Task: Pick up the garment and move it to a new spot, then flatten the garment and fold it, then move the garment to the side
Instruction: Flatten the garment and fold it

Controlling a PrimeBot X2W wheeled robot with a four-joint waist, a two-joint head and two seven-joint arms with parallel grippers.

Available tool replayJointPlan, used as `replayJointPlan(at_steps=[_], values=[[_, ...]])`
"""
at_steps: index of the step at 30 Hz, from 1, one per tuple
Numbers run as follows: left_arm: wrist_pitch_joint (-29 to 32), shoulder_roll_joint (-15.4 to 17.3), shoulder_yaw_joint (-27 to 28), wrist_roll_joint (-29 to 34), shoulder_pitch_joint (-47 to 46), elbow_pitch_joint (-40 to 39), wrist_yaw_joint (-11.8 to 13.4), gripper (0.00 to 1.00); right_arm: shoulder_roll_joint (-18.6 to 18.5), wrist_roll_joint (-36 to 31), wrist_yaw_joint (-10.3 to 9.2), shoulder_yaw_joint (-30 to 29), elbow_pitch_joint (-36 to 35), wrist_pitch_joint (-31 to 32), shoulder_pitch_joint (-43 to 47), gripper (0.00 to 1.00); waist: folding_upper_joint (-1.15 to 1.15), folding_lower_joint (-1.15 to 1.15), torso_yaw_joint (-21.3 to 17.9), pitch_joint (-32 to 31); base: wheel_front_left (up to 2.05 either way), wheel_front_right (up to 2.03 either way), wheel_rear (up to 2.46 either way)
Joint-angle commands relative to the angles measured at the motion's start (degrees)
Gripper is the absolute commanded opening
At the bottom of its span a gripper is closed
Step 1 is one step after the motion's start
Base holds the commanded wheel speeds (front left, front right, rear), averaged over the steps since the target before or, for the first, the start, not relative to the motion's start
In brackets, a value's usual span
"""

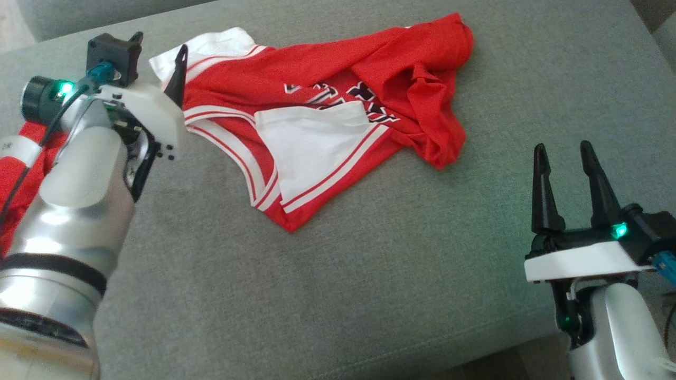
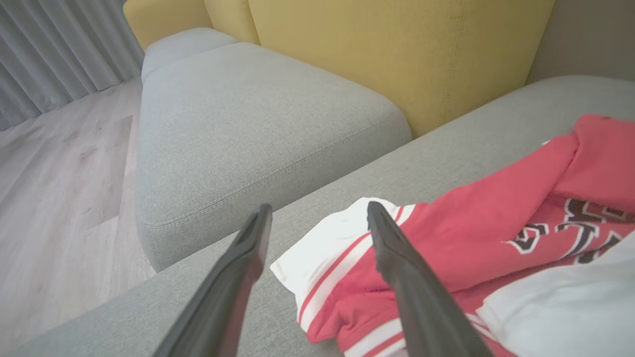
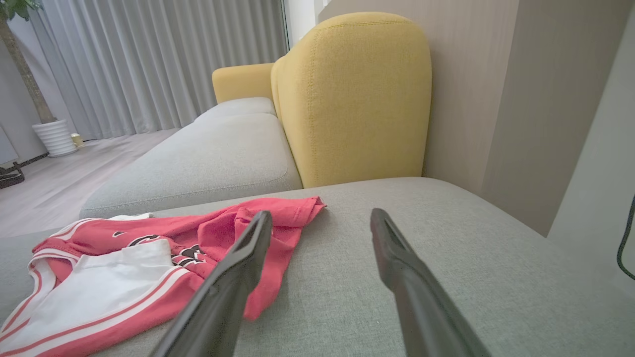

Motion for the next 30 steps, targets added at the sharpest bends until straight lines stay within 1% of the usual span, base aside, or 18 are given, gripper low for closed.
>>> replayJointPlan(at_steps=[1, 4, 8, 12, 15, 20, 23, 25, 30], values=[[-0.63, 1.36, 2.26, -0.47, -1.85, -1.56, 0.45, 1.0, -0.29, 0.0, -0.05, 1.1, -1.63, -0.44, -1.9, 1.0, 0.0, 0.0, 0.36, -0.22, 0.0, 0.0, 0.0], [-1.18, 0.45, 4.33, -2.01, 0.18, -3.88, 1.5, 1.0, -0.29, -0.46, -0.05, 0.3, -1.31, -0.14, -1.78, 1.0, 0.0, 0.0, 1.67, -1.14, 0.0, 0.0, 0.0], [-1.27, 0.11, 8.75, -2.96, 5.15, -14.02, 3.2, 1.0, -0.29, -1.17, -0.05, -0.81, -1.2, 0.33, -1.34, 1.0, 0.0, 0.0, 4.08, -2.71, 0.0, 0.0, 0.0], [-1.29, -0.78, 13.41, -3.49, 13.36, -25.13, 4.3, 1.0, -0.29, -2.02, -0.05, -1.62, -1.18, 0.96, -0.5, 1.0, 0.0, 0.0, 6.94, -4.68, 0.0, 0.0, 0.0], [-1.29, -1.73, 16.05, -3.06, 20.01, -32.78, 4.66, 1.0, -0.29, -2.44, -0.05, -2.17, -1.12, 1.43, 0.28, 1.0, 0.0, 0.0, 9.09, -6.13, 0.0, 0.0, 0.0], [-1.3, -4.46, 19.3, -2.15, 31.73, -42.96, 5.2, 1.0, -0.29, -2.64, -0.05, -3.38, -0.82, 2.25, 2.12, 1.0, 0.0, 0.0, 12.43, -8.12, 0.0, 0.0, 0.0], [-1.3, -6.23, 20.03, -1.24, 37.52, -46.83, 4.84, 1.0, -0.29, -2.54, -0.05, -4.35, -0.49, 3.0, 2.81, 1.0, 0.0, 0.0, 13.95, -8.26, 0.0, 0.0, 0.0], [-1.3, -7.16, 20.34, -0.65, 39.98, -47.94, 4.31, 1.0, -0.29, -2.61, -0.05, -5.0, 0.09, 3.67, 2.87, 1.0, 0.0, 0.0, 14.73, -8.23, 0.0, 0.0, 0.0], [-1.3, -8.67, 21.01, 1.07, 41.78, -48.55, 3.09, 1.0, -0.29, -2.69, -0.05, -5.29, 2.3, 6.4, 1.97, 1.0, 0.0, 0.0, 16.0, -7.45, 0.0, 0.0, 0.0]])
